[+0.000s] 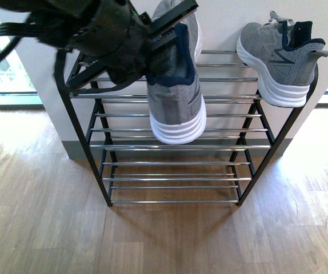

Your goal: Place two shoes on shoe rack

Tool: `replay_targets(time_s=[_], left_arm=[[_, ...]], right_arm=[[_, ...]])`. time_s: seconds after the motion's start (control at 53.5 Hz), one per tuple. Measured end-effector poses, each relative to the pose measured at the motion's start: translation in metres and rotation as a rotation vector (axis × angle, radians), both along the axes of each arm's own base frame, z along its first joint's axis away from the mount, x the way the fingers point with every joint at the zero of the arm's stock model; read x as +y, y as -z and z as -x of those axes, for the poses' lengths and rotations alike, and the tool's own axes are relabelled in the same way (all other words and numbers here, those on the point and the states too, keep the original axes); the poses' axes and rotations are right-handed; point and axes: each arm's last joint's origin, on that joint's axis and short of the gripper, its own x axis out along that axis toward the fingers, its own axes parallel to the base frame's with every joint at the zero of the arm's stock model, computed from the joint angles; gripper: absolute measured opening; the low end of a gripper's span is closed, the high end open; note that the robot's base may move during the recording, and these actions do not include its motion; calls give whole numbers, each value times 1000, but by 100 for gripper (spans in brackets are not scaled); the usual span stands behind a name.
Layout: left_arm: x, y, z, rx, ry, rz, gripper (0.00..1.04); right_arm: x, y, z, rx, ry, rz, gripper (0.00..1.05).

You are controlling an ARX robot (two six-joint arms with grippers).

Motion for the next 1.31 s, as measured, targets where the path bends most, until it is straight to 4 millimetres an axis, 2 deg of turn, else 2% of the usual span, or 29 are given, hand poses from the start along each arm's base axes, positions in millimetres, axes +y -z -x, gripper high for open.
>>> replay_targets(time_s=[0.131, 0.262, 0.355, 0.505, 0.692, 0.786, 0.842, 0.86, 1.01, 1.029, 1.085, 1.178, 1.216, 1.309], left_arm=[[-21, 9, -26, 30, -2, 27, 2], [-66, 24, -55, 61, 38, 53, 2], [-96, 20, -69, 39, 60, 65, 2], [-114, 22, -87, 48, 59, 83, 2], [-124, 21, -104, 43, 53, 79, 2], [-125, 20, -105, 48, 57, 70, 2], [-125, 20, -104, 60, 66, 68, 11], [-125, 18, -103, 76, 77, 71, 17], [-118, 0, -97, 77, 140, 110, 49], [-114, -8, -92, 62, 157, 123, 56], [-110, -17, -87, 52, 171, 136, 63], [-96, -46, -72, 10, 193, 155, 77], [-87, -65, -62, -31, 210, 173, 85], [-65, -95, -41, -77, 214, 162, 97]], right_arm=[[0, 0, 0, 0, 0, 0, 95], [0, 0, 0, 0, 0, 0, 95], [0, 0, 0, 0, 0, 0, 95], [0, 0, 0, 0, 0, 0, 95], [0, 0, 0, 0, 0, 0, 95], [0, 0, 0, 0, 0, 0, 95], [0, 0, 0, 0, 0, 0, 95], [0, 0, 0, 0, 0, 0, 95], [0, 0, 0, 0, 0, 0, 95], [0, 0, 0, 0, 0, 0, 95], [0, 0, 0, 0, 0, 0, 95], [0, 0, 0, 0, 0, 0, 95], [0, 0, 0, 0, 0, 0, 95], [0, 0, 0, 0, 0, 0, 95]])
